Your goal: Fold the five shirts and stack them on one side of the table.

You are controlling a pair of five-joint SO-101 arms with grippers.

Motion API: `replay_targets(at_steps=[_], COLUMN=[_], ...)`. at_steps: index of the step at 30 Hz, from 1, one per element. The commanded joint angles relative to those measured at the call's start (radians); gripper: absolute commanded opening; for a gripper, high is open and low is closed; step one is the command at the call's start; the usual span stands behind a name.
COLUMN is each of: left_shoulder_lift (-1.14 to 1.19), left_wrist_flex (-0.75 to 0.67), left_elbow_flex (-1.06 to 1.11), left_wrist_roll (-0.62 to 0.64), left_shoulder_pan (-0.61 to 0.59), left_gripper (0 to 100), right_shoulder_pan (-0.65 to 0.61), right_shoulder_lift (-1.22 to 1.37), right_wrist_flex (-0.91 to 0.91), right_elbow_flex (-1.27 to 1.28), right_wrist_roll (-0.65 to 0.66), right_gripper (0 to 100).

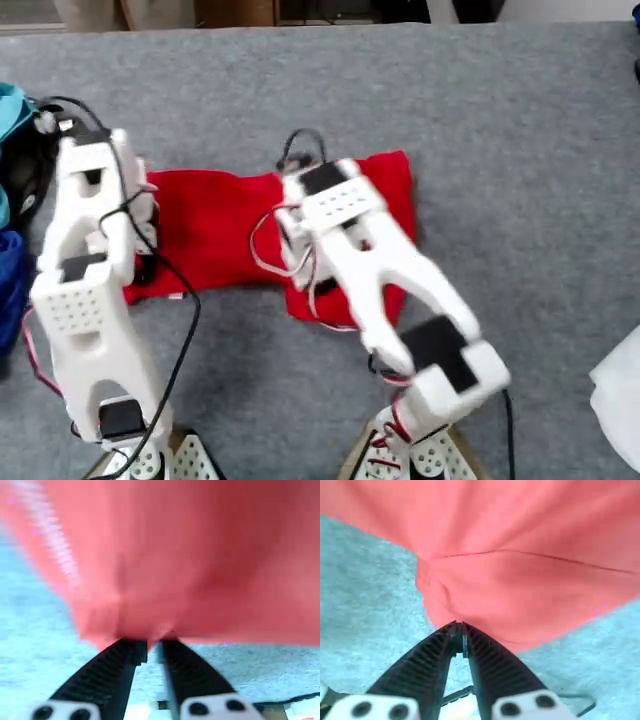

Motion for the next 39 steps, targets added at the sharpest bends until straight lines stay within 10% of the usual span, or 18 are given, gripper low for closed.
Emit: replay_targets(at_steps=[1,7,19,32,39], left_shoulder_lift=[-0.209,-0.403,-1.020,-2.173,-2.276], left_wrist_flex=[0.012,0.012,0.012,0.011,0.011], left_elbow_flex=[-0.032,0.014,0.390,0.887,1.011], left_wrist_roll=[-0.046,-0.127,-0.362,-0.344,-0.397], left_shoulder_pan=[-0.046,-0.129,-0.241,-0.427,-0.680], left_gripper=[18,19,6,13,13], right_shoulder_pan=[0.088,0.185,0.168,0.145,0.088], right_shoulder_lift=[-0.170,-0.291,-0.498,-1.227,-1.262], right_wrist_flex=[0.028,0.075,0.190,-0.021,-0.101], right_elbow_flex=[-0.122,-0.117,0.148,0.845,0.909], right_wrist_roll=[0.055,0.161,1.145,1.224,1.183], right_gripper=[0.8,0.9,0.9,15.0,12.3])
